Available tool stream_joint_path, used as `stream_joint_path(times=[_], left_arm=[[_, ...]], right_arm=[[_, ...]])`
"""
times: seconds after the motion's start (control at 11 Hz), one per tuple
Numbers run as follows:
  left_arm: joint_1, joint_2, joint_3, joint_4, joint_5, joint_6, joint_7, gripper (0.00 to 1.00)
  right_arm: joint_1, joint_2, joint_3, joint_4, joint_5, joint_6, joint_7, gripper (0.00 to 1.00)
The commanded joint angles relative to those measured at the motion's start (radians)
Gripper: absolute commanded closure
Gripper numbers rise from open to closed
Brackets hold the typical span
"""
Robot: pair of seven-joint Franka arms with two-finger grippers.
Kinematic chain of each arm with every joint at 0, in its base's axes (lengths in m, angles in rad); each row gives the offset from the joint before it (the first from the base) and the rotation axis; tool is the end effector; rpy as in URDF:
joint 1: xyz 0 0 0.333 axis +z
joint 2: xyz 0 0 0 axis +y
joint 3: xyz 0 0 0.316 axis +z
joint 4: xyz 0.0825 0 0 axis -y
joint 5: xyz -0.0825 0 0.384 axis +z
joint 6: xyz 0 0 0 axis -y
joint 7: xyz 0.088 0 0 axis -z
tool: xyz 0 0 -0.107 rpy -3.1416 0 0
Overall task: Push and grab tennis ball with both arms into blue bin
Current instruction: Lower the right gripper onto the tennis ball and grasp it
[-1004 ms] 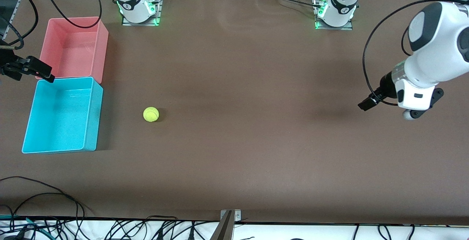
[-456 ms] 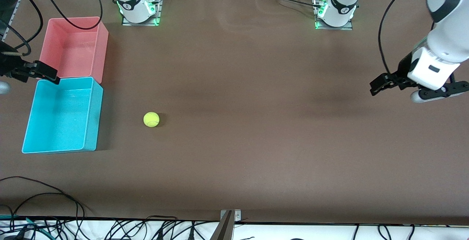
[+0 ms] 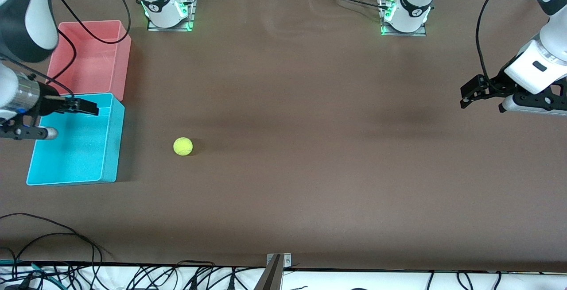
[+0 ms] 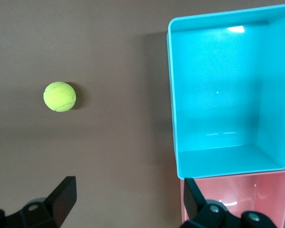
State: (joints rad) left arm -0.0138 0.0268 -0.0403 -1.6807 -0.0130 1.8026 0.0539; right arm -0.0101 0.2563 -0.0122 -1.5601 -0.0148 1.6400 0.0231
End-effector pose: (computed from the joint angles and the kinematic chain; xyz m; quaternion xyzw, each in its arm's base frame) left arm 0.5795 -0.0322 0.5779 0.9975 -0.0527 0.0475 0.0069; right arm 0.6201 -0.0146 0.4837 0.9958 -0.0214 -0.0881 0.0089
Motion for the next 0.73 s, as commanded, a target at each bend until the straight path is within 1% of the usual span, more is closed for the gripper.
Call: stream_joint_path(times=[0.0,0.18,0.27,0.36,0.55,0.64], left_arm=[[-0.045,-0.022,0.068,-0.001,-0.030,-0.006,0.103,0.00],[-0.035,-0.028,0.076,0.000,-0.033,-0.008,0.110,0.00],[-0.034,-0.031,0.076,0.001,-0.030,-0.017,0.109,0.00],[-0.032,-0.031,0.066,0.001,-0.021,-0.022,0.100,0.00],[-0.032,-0.033,0.065,0.013,-0.018,-0.043,0.104,0.00],[-0.034,-0.033,0.063,0.025,-0.018,-0.057,0.104,0.00]], right_arm=[[0.024,-0.003,0.011,-0.147,0.016,0.131,0.008,0.00],[0.039,0.001,0.018,-0.234,0.018,0.257,0.011,0.00],[0.070,0.009,0.026,-0.270,0.018,0.312,0.011,0.00],[0.087,0.033,0.031,-0.278,0.018,0.355,0.027,0.00],[0.165,0.117,0.040,-0.264,0.015,0.435,0.040,0.00],[0.177,0.142,0.040,-0.262,0.015,0.475,0.047,0.00]])
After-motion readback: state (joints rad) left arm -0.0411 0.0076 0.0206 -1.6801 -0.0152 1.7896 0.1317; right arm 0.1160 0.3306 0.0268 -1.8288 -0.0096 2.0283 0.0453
